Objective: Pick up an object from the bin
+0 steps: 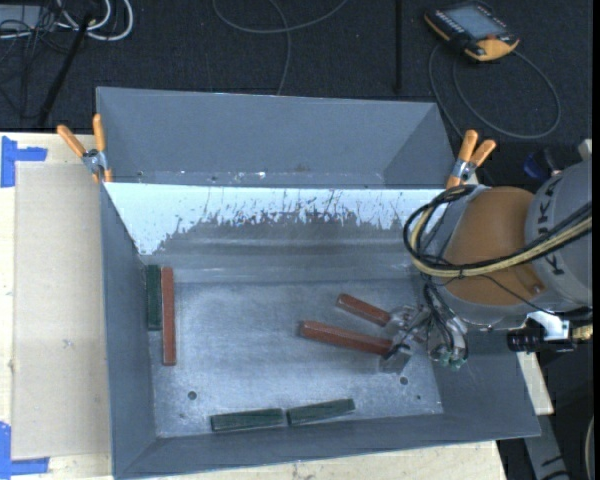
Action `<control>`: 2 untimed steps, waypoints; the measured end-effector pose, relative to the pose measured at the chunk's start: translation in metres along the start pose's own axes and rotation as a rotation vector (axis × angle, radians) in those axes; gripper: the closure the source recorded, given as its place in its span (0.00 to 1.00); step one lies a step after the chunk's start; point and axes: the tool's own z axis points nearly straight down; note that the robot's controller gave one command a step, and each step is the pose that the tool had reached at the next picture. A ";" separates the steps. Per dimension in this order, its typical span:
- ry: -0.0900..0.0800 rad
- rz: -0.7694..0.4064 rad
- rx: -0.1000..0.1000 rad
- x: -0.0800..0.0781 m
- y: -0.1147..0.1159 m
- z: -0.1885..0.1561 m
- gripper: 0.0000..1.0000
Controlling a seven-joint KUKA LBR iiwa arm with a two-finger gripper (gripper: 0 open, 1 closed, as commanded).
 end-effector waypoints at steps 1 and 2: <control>-0.001 -0.001 0.000 0.000 0.000 -0.006 1.00; 0.005 -0.001 0.001 0.001 0.000 -0.013 1.00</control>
Offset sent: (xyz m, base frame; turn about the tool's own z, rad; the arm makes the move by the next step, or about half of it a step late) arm 0.0001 -0.0001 0.0682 0.0000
